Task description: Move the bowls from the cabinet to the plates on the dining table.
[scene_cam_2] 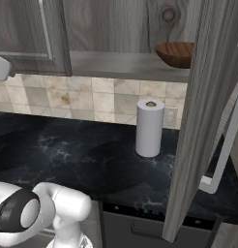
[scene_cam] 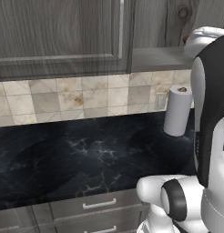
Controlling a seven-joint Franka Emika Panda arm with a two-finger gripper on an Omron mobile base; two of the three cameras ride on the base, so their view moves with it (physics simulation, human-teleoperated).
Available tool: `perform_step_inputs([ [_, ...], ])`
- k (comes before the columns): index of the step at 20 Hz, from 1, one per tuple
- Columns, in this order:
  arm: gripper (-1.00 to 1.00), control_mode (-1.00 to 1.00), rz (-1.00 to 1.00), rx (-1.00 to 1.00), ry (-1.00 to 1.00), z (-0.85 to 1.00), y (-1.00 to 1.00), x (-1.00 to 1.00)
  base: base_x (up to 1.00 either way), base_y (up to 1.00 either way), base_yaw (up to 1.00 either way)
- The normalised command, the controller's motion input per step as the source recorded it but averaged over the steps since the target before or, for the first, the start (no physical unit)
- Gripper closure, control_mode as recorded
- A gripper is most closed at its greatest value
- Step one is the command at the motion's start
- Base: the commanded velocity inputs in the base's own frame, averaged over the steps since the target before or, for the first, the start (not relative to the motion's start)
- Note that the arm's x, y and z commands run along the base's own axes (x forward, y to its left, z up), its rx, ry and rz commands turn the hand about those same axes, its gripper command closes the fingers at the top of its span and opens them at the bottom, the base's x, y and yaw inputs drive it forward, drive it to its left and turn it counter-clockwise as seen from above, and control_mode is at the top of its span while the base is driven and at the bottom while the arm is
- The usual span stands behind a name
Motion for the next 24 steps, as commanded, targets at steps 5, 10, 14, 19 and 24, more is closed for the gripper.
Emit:
perform_step_inputs([
  [5,-1.00,-1.00,0.16,0.04,-0.13,-0.04,0.18,0.18,0.00,0.00,0.00],
  [10,-1.00,-1.00,0.20,-0.02,-0.18,0.00,0.27,0.14,0.00,0.00,0.00],
  [14,-1.00,-1.00,0.10,-0.06,-0.16,0.00,0.33,0.19,0.00,0.00,0.00],
  [19,-1.00,-1.00,0.05,0.00,-0.10,-0.06,0.18,0.34,0.00,0.00,0.00],
  [24,-1.00,-1.00,0.05,0.00,-0.09,-0.11,0.11,0.39,0.00,0.00,0.00],
])
